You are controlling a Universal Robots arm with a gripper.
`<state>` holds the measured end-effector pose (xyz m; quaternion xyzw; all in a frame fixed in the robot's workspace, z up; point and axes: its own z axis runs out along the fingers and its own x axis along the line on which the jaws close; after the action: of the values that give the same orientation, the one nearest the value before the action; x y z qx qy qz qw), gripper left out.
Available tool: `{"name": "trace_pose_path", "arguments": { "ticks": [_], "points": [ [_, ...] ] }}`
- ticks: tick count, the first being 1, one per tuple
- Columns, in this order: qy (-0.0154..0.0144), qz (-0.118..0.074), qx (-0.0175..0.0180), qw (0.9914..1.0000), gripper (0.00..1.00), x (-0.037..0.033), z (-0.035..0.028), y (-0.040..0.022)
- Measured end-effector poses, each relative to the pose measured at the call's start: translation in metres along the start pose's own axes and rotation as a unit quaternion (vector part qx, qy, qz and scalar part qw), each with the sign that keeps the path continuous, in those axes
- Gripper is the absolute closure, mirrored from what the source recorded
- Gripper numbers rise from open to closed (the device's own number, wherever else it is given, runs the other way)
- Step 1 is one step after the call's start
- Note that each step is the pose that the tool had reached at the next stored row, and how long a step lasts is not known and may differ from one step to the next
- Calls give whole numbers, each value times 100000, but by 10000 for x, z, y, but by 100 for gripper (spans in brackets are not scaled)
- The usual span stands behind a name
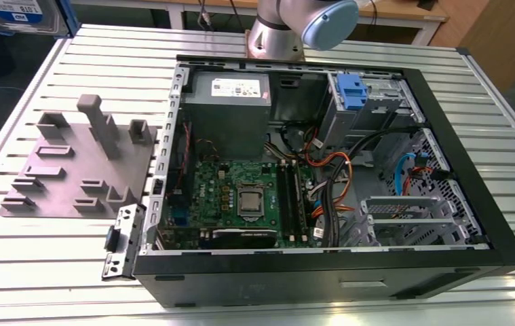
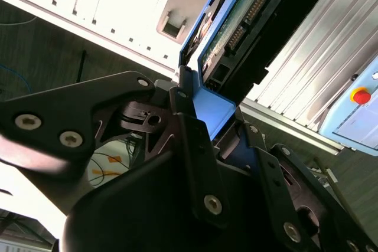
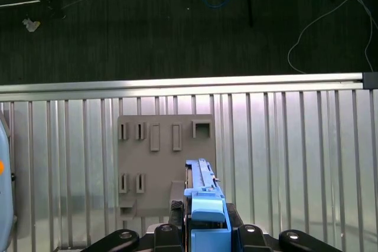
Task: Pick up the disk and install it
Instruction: 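Pick up the disk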
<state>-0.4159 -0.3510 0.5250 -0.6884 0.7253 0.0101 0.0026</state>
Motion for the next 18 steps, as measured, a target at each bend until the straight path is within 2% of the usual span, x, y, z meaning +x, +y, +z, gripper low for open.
{"name": "trace_pose_path", "arguments": {
  "ticks": [7, 18],
  "points": [
    [0, -3, 3, 100000, 63, 0, -23, 0],
    [-1, -4, 2, 100000, 63, -2, -131, 1]
  ]
}}
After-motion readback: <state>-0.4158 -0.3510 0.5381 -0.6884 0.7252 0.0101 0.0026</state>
